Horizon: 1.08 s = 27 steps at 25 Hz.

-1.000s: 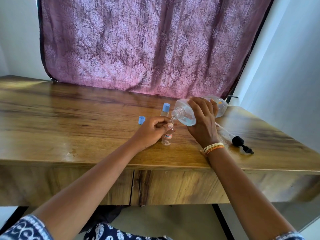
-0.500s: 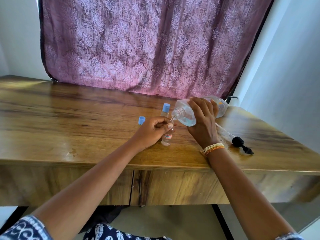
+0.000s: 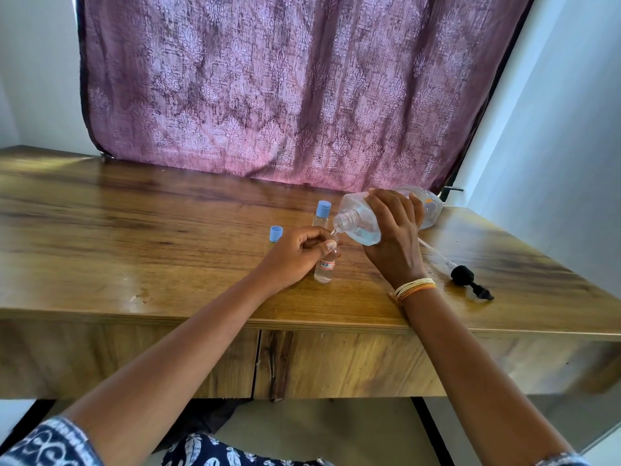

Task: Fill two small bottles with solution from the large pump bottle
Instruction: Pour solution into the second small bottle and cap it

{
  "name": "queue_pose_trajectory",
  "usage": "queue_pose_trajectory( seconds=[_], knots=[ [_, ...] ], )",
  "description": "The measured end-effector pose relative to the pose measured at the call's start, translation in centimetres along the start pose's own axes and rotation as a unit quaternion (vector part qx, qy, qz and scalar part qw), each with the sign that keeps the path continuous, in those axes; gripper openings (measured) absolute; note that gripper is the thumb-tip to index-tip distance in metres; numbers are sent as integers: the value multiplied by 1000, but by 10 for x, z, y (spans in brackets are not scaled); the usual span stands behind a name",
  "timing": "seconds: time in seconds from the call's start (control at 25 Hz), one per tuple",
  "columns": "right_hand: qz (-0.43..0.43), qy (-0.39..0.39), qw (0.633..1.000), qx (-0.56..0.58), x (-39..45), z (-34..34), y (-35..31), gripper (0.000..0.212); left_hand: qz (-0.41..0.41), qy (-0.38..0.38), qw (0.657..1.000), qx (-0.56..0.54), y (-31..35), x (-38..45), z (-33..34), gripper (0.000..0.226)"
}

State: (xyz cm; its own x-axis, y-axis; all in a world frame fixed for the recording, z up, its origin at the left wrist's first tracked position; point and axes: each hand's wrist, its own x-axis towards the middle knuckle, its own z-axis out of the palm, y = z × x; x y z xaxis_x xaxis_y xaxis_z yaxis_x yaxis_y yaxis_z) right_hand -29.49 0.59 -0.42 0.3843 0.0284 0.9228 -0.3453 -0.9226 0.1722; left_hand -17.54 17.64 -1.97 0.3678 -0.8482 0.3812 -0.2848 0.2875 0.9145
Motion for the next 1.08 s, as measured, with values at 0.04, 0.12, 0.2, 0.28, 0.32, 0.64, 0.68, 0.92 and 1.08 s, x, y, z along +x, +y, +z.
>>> queue_pose_trajectory(
  seconds=[0.04, 0.12, 0.2, 0.28, 0.32, 0.64, 0.68, 0.92, 1.08],
  knots=[
    [-1, 0, 1000, 0, 0, 0, 0, 64, -1, -1, 1000, -1, 0, 0, 0, 22],
    [-2, 0, 1000, 0, 0, 0, 0, 63, 0, -1, 1000, 1, 0, 0, 0, 21],
    [-3, 0, 1000, -2, 0, 0, 0, 63, 2, 0, 1000, 3, 0, 0, 0, 21],
    [-3, -2, 1000, -3, 0, 0, 0, 63, 0, 0, 1000, 5, 1, 0, 0, 22],
    [-2, -2, 1000, -4, 0, 0, 0, 63, 0, -1, 1000, 7, 1, -1, 0, 22],
    [0, -5, 1000, -6, 0, 0, -1, 66, 3, 0, 1000, 13, 2, -2, 0, 22],
    [1, -5, 1000, -6, 0, 0, -1, 66, 4, 0, 1000, 13, 2, -2, 1, 22],
    [1, -6, 1000, -5, 0, -1, -1, 65, 9, -3, 1000, 5, -1, 0, 0, 20],
    [-1, 2, 1000, 2, 1, -3, -2, 61, -1, -11, 1000, -6, -5, 2, -1, 19]
  ],
)
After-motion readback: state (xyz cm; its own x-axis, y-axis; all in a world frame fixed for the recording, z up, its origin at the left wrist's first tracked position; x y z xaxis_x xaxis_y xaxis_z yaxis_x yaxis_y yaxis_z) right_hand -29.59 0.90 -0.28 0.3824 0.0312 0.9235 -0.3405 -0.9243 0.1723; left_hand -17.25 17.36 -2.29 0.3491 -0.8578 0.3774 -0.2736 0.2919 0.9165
